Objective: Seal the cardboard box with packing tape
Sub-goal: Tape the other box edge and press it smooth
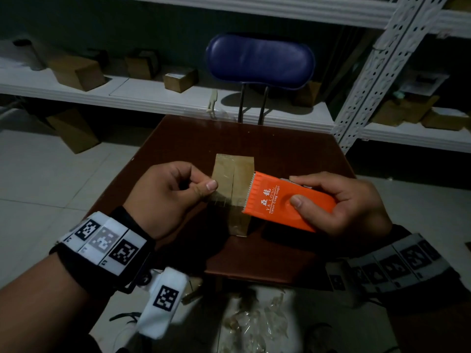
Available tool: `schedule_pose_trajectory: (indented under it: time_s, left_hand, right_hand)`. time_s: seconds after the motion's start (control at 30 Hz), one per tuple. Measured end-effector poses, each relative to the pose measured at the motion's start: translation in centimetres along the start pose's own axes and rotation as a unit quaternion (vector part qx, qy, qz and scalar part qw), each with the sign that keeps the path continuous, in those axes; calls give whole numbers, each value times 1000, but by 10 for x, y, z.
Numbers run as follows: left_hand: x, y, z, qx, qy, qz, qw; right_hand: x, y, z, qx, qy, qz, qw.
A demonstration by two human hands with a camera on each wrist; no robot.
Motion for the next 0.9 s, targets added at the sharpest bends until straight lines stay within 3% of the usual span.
schedule_pose_trajectory:
  time_s: [0.9]
  left_hand:
    - [-5,0,-6,45,-12,-13,999]
  right_hand:
    - [-5,9,11,-18,-28,-32,999]
Point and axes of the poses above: each hand's wrist, its own x-axis towards the middle knuckle, its own y-axis out of the back of the hand, z = x × y, the point moved 6 cm from there along x, towards the middle knuckle
